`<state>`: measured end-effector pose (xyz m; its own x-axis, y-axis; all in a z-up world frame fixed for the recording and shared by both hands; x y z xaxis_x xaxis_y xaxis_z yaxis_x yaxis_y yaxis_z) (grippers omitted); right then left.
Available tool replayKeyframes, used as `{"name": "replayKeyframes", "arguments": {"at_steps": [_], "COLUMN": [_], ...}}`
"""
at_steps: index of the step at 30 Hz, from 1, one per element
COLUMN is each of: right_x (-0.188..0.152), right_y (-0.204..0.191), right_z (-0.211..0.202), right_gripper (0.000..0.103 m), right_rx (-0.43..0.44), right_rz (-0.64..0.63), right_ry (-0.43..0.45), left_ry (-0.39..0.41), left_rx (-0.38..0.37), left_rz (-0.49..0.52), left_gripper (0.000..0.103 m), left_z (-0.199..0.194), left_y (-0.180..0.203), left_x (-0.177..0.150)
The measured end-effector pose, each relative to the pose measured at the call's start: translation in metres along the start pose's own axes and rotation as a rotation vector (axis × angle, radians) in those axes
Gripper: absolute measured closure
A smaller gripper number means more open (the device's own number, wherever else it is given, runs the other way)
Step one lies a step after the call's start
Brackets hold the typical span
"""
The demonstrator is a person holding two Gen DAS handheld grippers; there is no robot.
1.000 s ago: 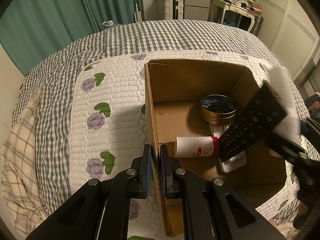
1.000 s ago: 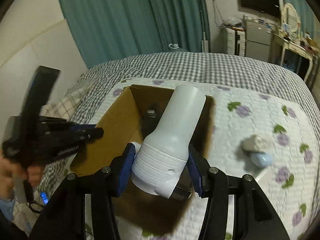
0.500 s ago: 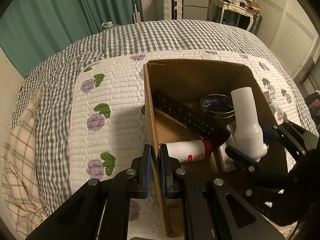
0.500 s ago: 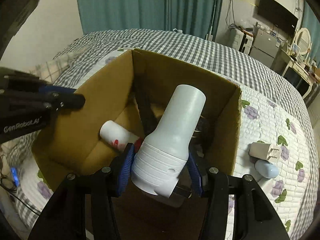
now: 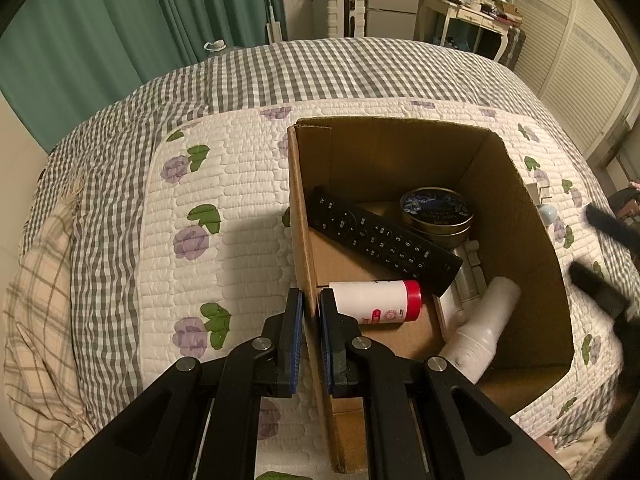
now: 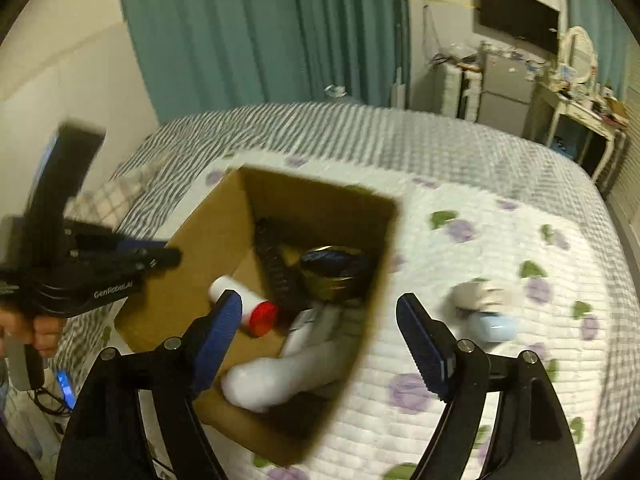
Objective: Organize rigid objects
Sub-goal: 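Reach the right gripper to the white square charger and grasp it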
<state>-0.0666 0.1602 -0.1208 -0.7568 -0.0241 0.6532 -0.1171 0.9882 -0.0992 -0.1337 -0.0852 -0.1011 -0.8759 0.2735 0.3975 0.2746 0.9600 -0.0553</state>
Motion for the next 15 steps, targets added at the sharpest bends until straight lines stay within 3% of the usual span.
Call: {"name": "replayKeyframes", "arguments": {"at_steps": [5,11,15], "right_x": [-0.006,-0.040,-0.068], "right_y": [0.050,0.122,0.155], "right_z": [-0.023,0.006,0.029], "right_gripper": [0.022,0.022,0.022], "right_rx": [-0.142,-0.243,-0.240], "right_rz": [0.057,0.221,0.336], "right_ry": [0.032,-0.071,-0.138], "left_ry": [-0.005,-0.008,-0.010], "left_rx": [0.002,0.012,0.020], "left_rz": [-0.004,-0.003,0.000], "left_gripper": [0.095,0.094,0.095], "left_z": [-0.002,-0.001,0.000], "left_y": [0.002,0.003,0.003], "left_x": [-0.001,0.000,0.000]}}
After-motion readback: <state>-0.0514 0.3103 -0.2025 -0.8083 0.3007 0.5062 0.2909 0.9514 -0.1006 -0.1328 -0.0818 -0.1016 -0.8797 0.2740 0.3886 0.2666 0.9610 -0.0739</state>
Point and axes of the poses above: each gripper's, at about its wrist camera, not at the fingertips, and z roughly the way its jaws point, y to its right, x to its top, the point moved 3 cm from there along z, roughly the way its jaws point, and after that the axes turned 2 degrees about -y, right-handed, at the moved point
